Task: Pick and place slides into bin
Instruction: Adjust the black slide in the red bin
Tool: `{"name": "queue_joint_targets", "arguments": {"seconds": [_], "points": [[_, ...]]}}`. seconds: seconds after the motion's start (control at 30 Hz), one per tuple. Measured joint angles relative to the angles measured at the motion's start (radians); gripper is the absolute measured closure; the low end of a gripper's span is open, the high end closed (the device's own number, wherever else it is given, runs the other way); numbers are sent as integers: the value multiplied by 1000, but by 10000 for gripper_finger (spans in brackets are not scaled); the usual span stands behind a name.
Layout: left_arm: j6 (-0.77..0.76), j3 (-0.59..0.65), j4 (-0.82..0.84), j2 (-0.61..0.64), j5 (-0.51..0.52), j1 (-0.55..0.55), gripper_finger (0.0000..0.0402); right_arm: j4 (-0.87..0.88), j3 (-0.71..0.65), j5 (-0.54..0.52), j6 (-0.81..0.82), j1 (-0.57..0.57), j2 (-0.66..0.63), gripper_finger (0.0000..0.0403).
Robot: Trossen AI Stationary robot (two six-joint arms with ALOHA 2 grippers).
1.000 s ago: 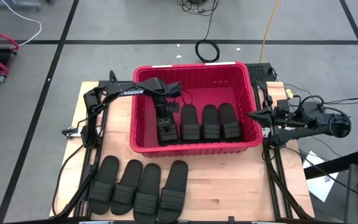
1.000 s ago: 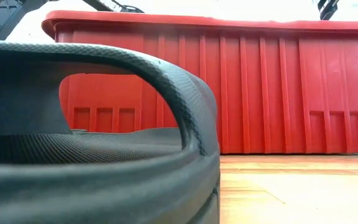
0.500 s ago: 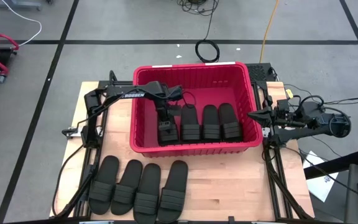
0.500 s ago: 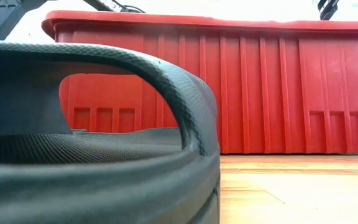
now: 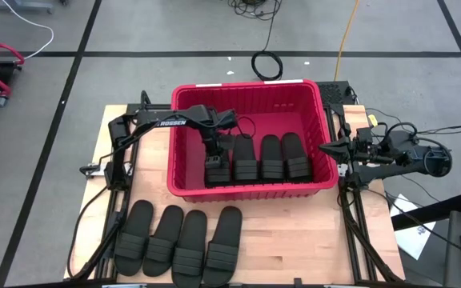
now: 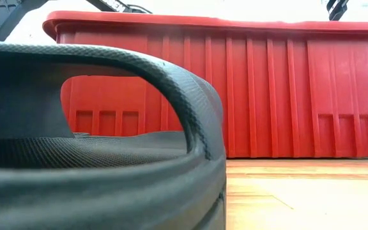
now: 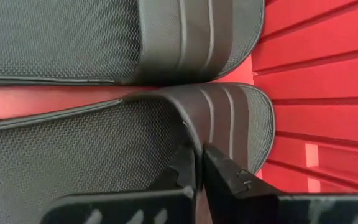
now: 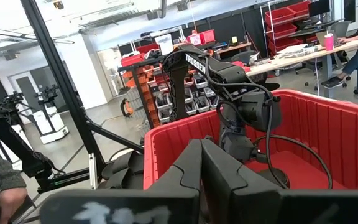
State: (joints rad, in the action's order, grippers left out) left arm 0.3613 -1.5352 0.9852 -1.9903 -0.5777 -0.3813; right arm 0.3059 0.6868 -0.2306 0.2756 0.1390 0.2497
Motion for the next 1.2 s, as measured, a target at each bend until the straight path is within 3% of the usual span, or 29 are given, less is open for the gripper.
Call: {"name": "queue_joint_targets", "arguments": {"seconds": [0.47,0.9,1.2], "points": [[-80,0,2,0,-6,2,352,15,0,0,-1,0,0,403],[-163,0,7,0,-31,3,169,15,0,0,-3,0,0,403],[-91,-66,85,20,6,-3,94,16,0,0,-3,0,0,403]]}}
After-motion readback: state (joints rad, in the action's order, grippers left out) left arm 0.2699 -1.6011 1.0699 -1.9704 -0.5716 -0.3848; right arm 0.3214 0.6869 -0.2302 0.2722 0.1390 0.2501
